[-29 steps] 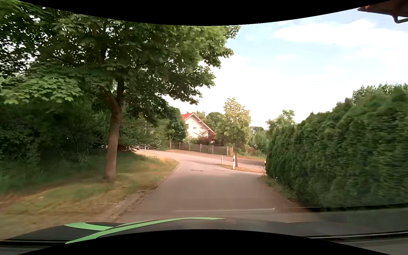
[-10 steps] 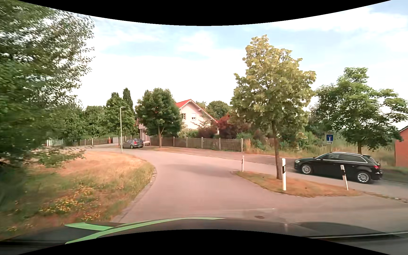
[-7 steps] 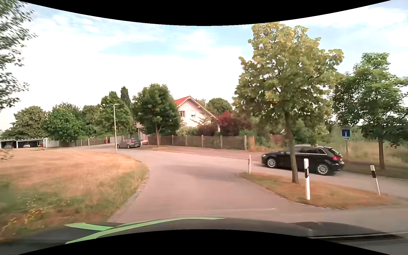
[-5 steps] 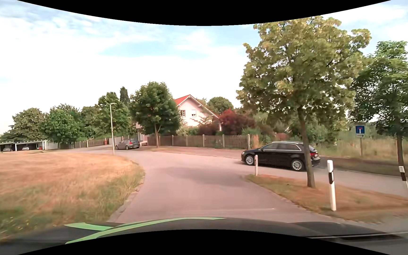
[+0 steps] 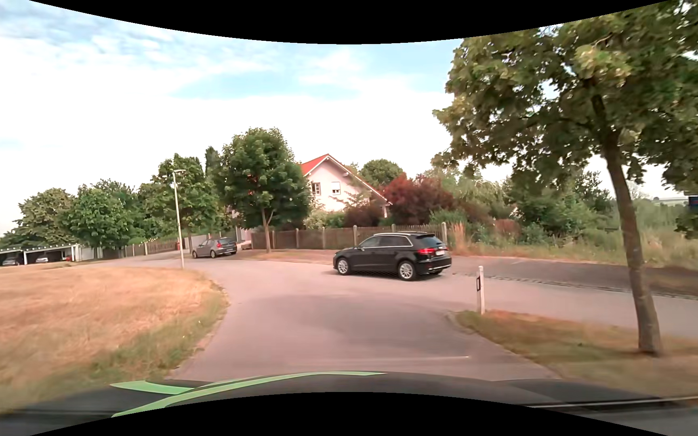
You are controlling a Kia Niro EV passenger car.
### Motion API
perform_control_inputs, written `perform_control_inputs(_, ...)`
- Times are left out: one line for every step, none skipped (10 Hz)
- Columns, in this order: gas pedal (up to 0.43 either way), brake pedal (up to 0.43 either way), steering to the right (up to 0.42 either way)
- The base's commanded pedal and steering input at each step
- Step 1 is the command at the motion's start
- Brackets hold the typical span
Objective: Follow the waypoints while adhering to traffic rules and regulations
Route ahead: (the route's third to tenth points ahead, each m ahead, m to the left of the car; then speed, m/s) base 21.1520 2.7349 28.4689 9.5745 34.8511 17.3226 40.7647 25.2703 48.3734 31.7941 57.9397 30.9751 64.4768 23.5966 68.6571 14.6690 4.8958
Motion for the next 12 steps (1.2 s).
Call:
perform_control_inputs(0.000, 0.183, -0.048)
perform_control_inputs(0.000, 0.183, -0.053)
perform_control_inputs(0.000, 0.171, -0.059)
perform_control_inputs(0.000, 0.152, -0.064)
perform_control_inputs(0.000, 0.085, -0.066)
perform_control_inputs(0.000, 0.006, -0.069)
perform_control_inputs(0.000, 0.000, -0.076)
perform_control_inputs(0.000, 0.000, -0.088)
perform_control_inputs(0.000, 0.000, -0.099)
perform_control_inputs(0.000, 0.000, -0.106)
perform_control_inputs(0.000, 0.000, -0.109)
perform_control_inputs(0.020, 0.000, -0.109)
